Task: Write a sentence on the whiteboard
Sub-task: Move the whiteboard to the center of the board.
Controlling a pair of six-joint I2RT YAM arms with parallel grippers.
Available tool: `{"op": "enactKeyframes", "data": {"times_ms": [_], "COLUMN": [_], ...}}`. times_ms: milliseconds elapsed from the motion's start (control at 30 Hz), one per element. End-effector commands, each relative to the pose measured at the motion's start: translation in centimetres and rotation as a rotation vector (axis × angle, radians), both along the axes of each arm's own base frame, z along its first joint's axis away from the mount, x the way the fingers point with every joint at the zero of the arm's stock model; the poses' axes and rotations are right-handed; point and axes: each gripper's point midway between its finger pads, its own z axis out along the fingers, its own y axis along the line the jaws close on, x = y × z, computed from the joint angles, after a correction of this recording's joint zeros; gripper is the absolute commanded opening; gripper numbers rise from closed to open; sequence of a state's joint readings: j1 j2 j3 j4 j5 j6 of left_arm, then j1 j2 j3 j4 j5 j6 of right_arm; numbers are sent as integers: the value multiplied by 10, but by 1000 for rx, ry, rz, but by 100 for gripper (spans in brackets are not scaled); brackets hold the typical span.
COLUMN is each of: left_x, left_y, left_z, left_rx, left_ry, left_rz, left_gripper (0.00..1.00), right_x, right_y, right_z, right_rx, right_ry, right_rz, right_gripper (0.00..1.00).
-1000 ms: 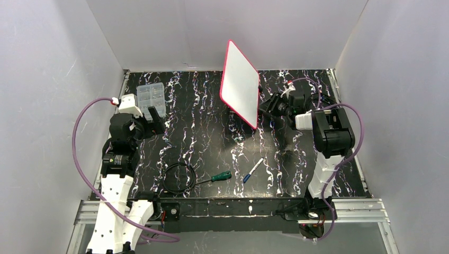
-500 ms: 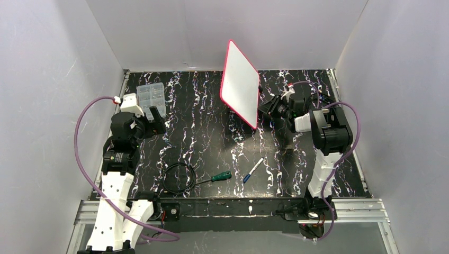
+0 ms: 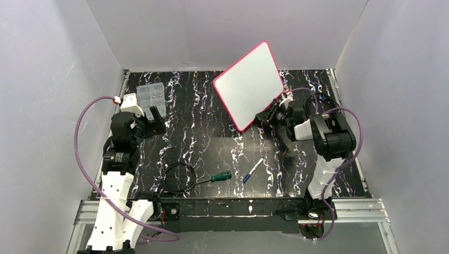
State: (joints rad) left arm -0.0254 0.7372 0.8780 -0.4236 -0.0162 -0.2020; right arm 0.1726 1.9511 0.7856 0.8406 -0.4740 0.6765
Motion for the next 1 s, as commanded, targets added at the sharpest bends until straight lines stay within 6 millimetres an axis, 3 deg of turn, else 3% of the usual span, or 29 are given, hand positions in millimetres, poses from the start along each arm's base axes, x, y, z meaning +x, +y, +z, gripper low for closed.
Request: {"op": "enactKeyframes", "data": {"times_ms": [0,233,567,967], "left_x": [-2,-3,-3,-4], "left_y": [0,-1,-1,-1], "left_z": [2,2,2,1], "left_rx": [-2,-6,-9,-9], "left_ry": [-2,-2,-2,0], "left_rz": [-5,-5,-7,-5], "left_gripper": [99,99,99,99], "right_x": [-39,-48,-44,-28], "right_y": [19,16,12,30], "right_z": [-5,-7,-4,0], "right_rx": [-25,-142,-392,-605], "right_ry": [42,5,-96,-186], "right_rz": [105,97,45,84], "right_gripper": [33,41,56,49]}}
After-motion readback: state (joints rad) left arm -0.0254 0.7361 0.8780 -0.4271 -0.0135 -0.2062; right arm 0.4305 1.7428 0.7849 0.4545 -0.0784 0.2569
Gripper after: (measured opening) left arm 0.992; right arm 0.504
